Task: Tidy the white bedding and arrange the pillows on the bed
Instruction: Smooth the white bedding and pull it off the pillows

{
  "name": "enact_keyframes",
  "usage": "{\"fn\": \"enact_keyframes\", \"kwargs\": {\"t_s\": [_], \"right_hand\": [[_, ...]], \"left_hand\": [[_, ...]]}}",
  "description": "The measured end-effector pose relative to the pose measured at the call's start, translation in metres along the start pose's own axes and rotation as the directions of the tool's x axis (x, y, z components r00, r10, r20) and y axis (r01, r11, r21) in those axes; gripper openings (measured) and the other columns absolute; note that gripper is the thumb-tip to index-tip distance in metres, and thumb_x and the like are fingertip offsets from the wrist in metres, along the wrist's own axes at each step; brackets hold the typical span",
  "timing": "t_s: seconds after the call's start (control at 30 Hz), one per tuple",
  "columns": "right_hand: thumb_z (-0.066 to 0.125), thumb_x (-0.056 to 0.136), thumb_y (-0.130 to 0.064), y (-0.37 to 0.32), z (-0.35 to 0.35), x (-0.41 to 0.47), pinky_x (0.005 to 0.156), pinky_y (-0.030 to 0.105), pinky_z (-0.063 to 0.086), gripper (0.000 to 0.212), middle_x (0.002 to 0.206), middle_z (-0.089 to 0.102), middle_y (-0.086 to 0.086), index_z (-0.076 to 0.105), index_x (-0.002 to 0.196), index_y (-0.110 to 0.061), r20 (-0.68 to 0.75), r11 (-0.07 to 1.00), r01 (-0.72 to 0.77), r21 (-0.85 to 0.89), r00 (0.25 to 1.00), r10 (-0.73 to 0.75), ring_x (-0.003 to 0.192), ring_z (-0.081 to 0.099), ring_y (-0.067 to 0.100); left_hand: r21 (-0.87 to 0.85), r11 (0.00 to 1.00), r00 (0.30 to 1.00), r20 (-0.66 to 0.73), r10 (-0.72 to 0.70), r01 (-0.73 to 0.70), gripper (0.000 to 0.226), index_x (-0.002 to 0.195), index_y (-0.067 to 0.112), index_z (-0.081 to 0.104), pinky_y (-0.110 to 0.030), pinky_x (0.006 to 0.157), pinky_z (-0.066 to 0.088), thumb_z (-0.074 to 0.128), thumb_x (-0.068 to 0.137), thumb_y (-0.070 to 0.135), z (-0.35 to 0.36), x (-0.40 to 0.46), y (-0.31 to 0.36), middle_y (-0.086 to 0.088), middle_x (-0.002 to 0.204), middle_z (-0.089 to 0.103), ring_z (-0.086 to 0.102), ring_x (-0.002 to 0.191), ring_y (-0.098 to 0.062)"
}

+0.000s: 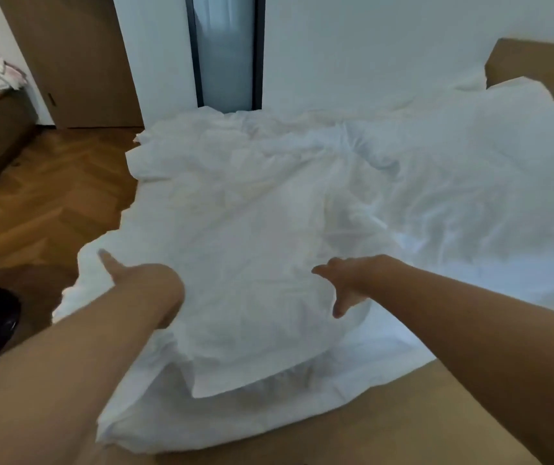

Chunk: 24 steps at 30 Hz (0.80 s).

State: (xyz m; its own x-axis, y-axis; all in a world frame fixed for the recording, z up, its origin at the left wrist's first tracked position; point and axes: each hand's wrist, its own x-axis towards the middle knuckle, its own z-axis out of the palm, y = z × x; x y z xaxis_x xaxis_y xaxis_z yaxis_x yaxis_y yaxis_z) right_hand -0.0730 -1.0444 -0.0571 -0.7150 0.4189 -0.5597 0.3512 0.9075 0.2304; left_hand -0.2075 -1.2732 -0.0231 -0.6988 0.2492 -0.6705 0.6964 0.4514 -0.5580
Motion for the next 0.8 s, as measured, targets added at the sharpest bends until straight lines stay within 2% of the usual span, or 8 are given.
{"fn": "enact_keyframes", "kwargs": {"t_s": [0.03, 0.13, 0.27, 0.33, 0.43, 0.53, 0.7, 0.8], "right_hand": [[0.075, 0.074, -0.046, 0.007, 0.013, 0.011, 0.102, 0.046, 0.042, 0.105, 0.152, 0.029, 0.001, 0.008, 0.153, -0.033, 0.007, 0.999, -0.025, -0.022, 1.000, 0.025, 0.133, 0.042, 0.026], [0.073, 0.079, -0.038, 0.031, 0.046, 0.035, 0.115, 0.050, 0.024, 0.108, 0.161, 0.005, 0.007, -0.004, 0.154, -0.028, -0.064, 0.992, -0.109, -0.059, 0.992, 0.105, 0.147, 0.015, 0.029], [0.057, 0.086, -0.037, 0.064, 0.083, 0.062, 0.107, 0.068, -0.017, 0.103, 0.157, -0.028, 0.009, -0.024, 0.149, -0.030, -0.334, 0.968, -0.225, -0.109, 0.926, 0.177, 0.145, -0.024, 0.029], [0.064, 0.079, -0.036, 0.075, 0.091, 0.068, 0.105, 0.070, -0.015, 0.103, 0.161, -0.012, 0.012, -0.007, 0.154, -0.031, -0.395, 0.966, -0.242, -0.096, 0.900, 0.186, 0.149, -0.009, 0.032], [0.078, 0.061, -0.024, 0.093, 0.080, 0.071, 0.096, 0.054, 0.041, 0.065, 0.125, 0.059, 0.015, 0.055, 0.122, -0.023, -0.504, 0.980, -0.198, 0.020, 0.845, 0.181, 0.115, 0.057, 0.036], [0.056, 0.083, -0.019, 0.084, 0.051, 0.059, 0.084, 0.028, 0.048, 0.027, 0.111, 0.067, 0.007, 0.064, 0.109, -0.017, -0.254, 0.943, -0.077, 0.323, 0.953, 0.165, 0.102, 0.062, 0.029], [0.056, 0.086, -0.017, 0.087, 0.054, 0.033, 0.095, 0.032, 0.045, 0.063, 0.146, 0.040, -0.004, 0.037, 0.145, -0.032, 0.164, 0.933, -0.032, 0.359, 0.986, -0.029, 0.121, 0.049, 0.021], [0.066, 0.080, -0.029, 0.130, 0.082, 0.024, 0.116, 0.044, 0.025, 0.098, 0.162, -0.001, -0.006, 0.001, 0.154, -0.037, 0.097, 0.956, -0.128, 0.263, 0.990, 0.106, 0.148, 0.012, 0.024]], "left_hand": [[-0.111, 0.986, 0.991, -0.058, 0.120, -0.126, 0.063, 0.153, 0.018, 0.025, -0.087, 0.091, 0.008, 0.049, 0.095, 0.025, -0.013, 0.012, 0.032, -0.006, 0.156, 0.021, 0.024, 0.142, -0.034], [-0.284, 0.870, 0.900, -0.292, 0.323, -0.404, 0.091, 0.149, 0.033, 0.021, -0.065, 0.100, 0.037, 0.069, 0.074, 0.051, -0.037, 0.051, 0.108, -0.003, 0.151, 0.025, 0.036, 0.133, -0.036], [-0.210, 0.911, 0.875, -0.419, 0.243, -0.354, 0.090, 0.151, 0.023, 0.011, -0.058, 0.090, 0.049, 0.065, 0.083, 0.042, -0.035, 0.098, 0.158, -0.015, 0.147, 0.025, 0.043, 0.126, -0.039], [-0.252, 0.872, 0.797, -0.561, 0.222, -0.420, 0.054, 0.144, 0.021, 0.034, -0.042, 0.094, 0.048, 0.051, 0.093, 0.027, -0.037, 0.120, 0.155, -0.012, 0.139, 0.045, 0.052, 0.120, -0.031], [-0.240, 0.857, 0.792, -0.548, 0.269, -0.457, 0.039, 0.132, 0.017, 0.052, -0.033, 0.092, 0.046, 0.045, 0.094, 0.023, -0.057, 0.108, 0.120, -0.007, 0.132, 0.057, 0.058, 0.117, -0.026], [-0.124, 0.912, 0.894, -0.288, 0.344, -0.391, 0.039, 0.130, 0.002, 0.055, -0.028, 0.087, 0.043, 0.047, 0.093, 0.014, -0.078, 0.078, 0.082, -0.013, 0.135, 0.056, 0.056, 0.121, -0.027], [-0.084, 0.930, 0.885, 0.285, 0.367, -0.358, 0.051, 0.140, 0.001, 0.046, -0.032, 0.085, 0.042, 0.057, 0.095, 0.024, -0.079, 0.053, 0.105, -0.016, 0.138, 0.050, 0.058, 0.113, -0.032], [-0.257, 0.823, 0.861, -0.104, 0.498, -0.507, 0.058, 0.133, 0.008, 0.051, -0.034, 0.082, 0.047, 0.060, 0.088, 0.044, -0.104, 0.050, 0.150, -0.009, 0.116, 0.059, 0.062, 0.088, -0.028]]}}
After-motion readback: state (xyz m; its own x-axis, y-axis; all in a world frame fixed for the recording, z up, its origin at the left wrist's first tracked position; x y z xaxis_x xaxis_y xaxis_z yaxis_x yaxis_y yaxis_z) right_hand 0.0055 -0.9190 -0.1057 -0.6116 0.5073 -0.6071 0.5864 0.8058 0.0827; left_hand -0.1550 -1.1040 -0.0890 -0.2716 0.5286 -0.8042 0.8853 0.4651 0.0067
